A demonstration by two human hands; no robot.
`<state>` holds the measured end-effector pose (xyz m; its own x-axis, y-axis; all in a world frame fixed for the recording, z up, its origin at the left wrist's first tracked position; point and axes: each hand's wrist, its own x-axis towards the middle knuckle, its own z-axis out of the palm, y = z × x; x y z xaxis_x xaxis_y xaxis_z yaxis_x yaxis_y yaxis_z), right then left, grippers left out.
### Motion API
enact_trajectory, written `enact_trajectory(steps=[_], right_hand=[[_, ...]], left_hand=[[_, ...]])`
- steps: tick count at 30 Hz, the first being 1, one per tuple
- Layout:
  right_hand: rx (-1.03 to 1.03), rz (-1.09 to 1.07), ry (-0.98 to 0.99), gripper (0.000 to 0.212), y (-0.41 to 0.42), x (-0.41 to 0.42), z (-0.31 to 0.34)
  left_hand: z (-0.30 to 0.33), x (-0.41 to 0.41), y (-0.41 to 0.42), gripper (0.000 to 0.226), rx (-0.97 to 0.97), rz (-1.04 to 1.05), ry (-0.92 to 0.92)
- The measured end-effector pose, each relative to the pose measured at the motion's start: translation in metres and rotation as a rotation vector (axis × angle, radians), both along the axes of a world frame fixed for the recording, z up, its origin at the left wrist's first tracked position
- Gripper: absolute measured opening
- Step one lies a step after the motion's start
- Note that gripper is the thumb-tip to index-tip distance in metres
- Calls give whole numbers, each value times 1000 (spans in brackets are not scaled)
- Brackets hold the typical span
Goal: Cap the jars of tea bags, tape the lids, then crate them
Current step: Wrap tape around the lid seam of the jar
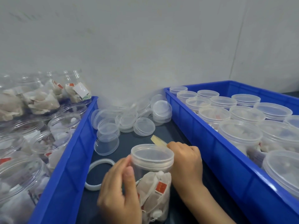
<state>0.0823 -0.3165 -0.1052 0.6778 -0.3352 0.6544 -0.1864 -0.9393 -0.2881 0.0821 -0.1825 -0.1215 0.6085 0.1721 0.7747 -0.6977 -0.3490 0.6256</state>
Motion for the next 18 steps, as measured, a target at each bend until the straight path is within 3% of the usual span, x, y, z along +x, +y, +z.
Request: enact_trajectory(steps=[2, 5, 6, 10, 13, 18], right_hand=[[38, -15, 33, 34, -2, 3, -1], [42, 5, 154, 7, -5, 7, -3], [107, 52, 155, 13, -6, 7, -5], [301, 199, 176, 29, -8, 10, -4], [296, 289, 240, 33, -11, 10, -3], [277, 133, 132, 20, -21, 5, 1]], left_hand=[[5, -9, -5, 75, 17, -88, 150], [8, -12, -7, 117, 53, -209, 397], [7, -9, -7, 126, 48, -274, 471], [0, 9, 1, 116, -93, -441, 627], [5, 16, 7, 105, -221, -510, 682], [9, 18, 11, 112, -337, -562, 715]])
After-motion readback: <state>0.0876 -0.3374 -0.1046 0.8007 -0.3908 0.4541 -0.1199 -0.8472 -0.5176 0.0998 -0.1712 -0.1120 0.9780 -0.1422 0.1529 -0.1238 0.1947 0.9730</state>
